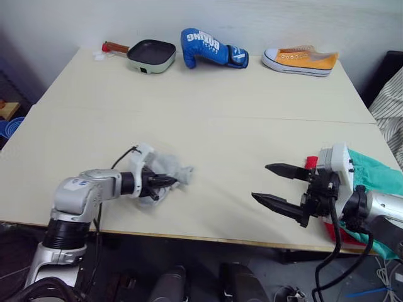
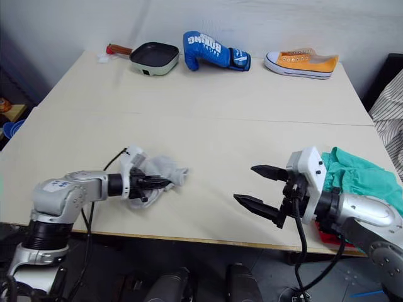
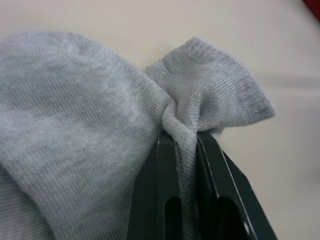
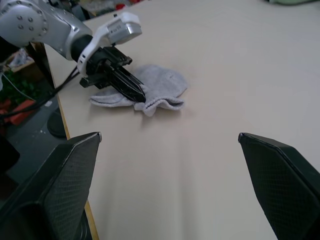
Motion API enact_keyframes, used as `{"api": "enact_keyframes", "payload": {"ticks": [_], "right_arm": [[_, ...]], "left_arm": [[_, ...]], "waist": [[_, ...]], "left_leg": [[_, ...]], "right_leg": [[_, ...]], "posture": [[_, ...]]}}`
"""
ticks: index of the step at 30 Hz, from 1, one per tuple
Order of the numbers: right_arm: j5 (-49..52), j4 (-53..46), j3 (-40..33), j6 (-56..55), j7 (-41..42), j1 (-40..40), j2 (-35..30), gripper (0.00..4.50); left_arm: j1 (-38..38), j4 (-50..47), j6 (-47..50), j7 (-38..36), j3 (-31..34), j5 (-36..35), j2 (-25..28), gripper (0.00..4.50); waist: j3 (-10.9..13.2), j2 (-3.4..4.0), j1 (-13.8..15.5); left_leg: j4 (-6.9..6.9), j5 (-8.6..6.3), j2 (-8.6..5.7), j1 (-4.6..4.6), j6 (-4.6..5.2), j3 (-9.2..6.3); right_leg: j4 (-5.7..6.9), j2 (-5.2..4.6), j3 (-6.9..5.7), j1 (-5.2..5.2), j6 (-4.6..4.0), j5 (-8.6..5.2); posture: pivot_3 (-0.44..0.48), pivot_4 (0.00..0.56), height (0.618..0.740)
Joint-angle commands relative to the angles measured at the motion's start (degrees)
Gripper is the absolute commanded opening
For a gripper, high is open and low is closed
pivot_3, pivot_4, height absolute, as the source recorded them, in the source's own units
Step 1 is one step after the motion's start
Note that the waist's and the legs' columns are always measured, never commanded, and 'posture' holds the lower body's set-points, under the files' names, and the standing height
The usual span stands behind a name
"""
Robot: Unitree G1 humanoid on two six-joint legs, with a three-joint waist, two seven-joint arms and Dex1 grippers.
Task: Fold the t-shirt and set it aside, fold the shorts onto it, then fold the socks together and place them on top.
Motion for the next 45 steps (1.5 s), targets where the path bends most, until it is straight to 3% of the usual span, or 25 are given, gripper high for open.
{"api": "enact_keyframes", "payload": {"ticks": [1, 7, 11, 15, 20, 25, 31, 34, 40, 45], "right_arm": [[-1.53, -1.59, -2.51, -1.94, 1.1, 2.13, -0.55, 4.5], [-2.3, -1.47, -3.77, -2.56, 0.34, 5.31, 0.77, 4.5], [-2.79, -1.61, -4.29, -2.71, -0.01, 7.72, 1.57, 4.5], [-3.44, -2.47, -4.34, -3.27, -0.97, 9.0, 2.13, 4.5], [-6.08, -1.85, -3.78, -4.31, -1.03, 9.23, 1.82, 4.5], [-10.32, -1.03, -1.45, -6.03, 0.69, 8.55, 1.01, 4.5], [-15.62, 1.9, 5.78, -7.73, 3.36, 1.81, 0.2, 4.5], [-15.9, 6.3, 11.11, -5.93, 3.83, -7.15, 1.57, 4.5], [-18.3, 18.68, 20.53, 0.91, 1.35, -22.92, 7.36, 4.5], [-21.68, 16.34, 23.33, -3.6, 6.14, -22.66, 6.71, 4.5]], "left_arm": [[-3.93, -0.77, -2.87, -0.3, -5.83, 1.01, -3.46, 0.03], [-9.52, 4.91, -11.05, 1.24, -14.92, 8.11, -9.26, 0.03], [-10.86, 6.56, -10.61, 2.69, -15.71, 9.26, -12.44, 0.03], [-10.93, 6.63, -10.88, 2.13, -15.81, 9.31, -13.5, 0.03], [-10.47, 2.8, -7.5, -3.64, -12.54, 3.78, -11.3, 1.61], [-10.23, -0.66, -6.41, -8.4, -7.69, -0.69, -5.73, 3.28], [-6.86, -2.71, -10.3, -12.96, -5.56, 0.54, 5.26, 3.28], [-2.76, -4.51, -10.18, -13.54, -5.29, 0.28, 8.81, 3.28], [1.42, -4.61, -11.41, -10.51, -4.65, 0.15, 6.47, 3.28], [-5.78, 3.33, -19.35, -14.03, -6.28, 3.25, 4.75, 3.28]], "waist": [[0.0, -0.01, 0.21], [0.01, -0.03, 0.09], [0.0, -0.04, 0.05], [0.0, -0.59, 0.99], [0.0, -0.6, -0.67], [0.0, -0.6, -1.25], [0.0, -0.6, -1.62], [0.0, -0.61, -1.65], [0.01, -0.66, -1.26], [0.01, -0.67, -0.24]], "left_leg": [[0.0, 0.0, 0.0, -0.01, 0.0, 0.0], [0.01, 0.0, -0.04, -0.04, 0.01, -0.1], [-0.01, 0.02, -0.02, -0.04, -0.03, -0.08], [-0.01, -0.27, 0.83, 0.42, -0.16, 3.2], [-0.09, -0.42, 0.89, 0.98, -0.27, 3.07], [-0.08, -0.47, 0.92, 0.92, -0.31, 2.75], [-0.07, -0.48, 0.95, 0.92, -0.34, 2.62], [-0.03, -0.5, 0.94, 0.9, -0.31, 2.55], [-0.02, -0.51, 0.94, 0.78, -0.29, 2.29], [0.0, -0.51, 0.91, 0.45, -0.29, 1.94]], "right_leg": [[-0.02, 0.0, 0.0, 0.01, 0.0, 0.0], [-0.08, 0.02, -0.01, 0.01, 0.0, 0.0], [-0.06, 0.05, 0.0, 0.0, 0.01, 0.0], [0.91, 0.42, 1.57, -1.55, -0.23, -0.1], [0.97, 0.68, 1.83, -0.9, -0.21, -0.09], [0.9, 0.68, 1.56, -0.82, -0.21, -0.1], [0.89, 0.68, 1.44, -0.8, -0.26, -0.12], [0.82, 0.66, 1.37, -0.75, -0.27, -0.12], [0.78, 0.54, 1.02, -0.74, -0.39, -0.19], [0.8, 0.48, 0.66, -0.81, -0.44, -0.22]], "posture": [[0.0, 0.15, 0.74], [0.0, 0.15, 0.74], [0.0, 0.15, 0.74], [0.0, 0.15, 0.74], [0.0, 0.15, 0.74], [0.0, 0.15, 0.74], [0.0, 0.15, 0.74], [0.0, 0.15, 0.74], [0.0, 0.15, 0.74], [0.0, 0.15, 0.74]]}}
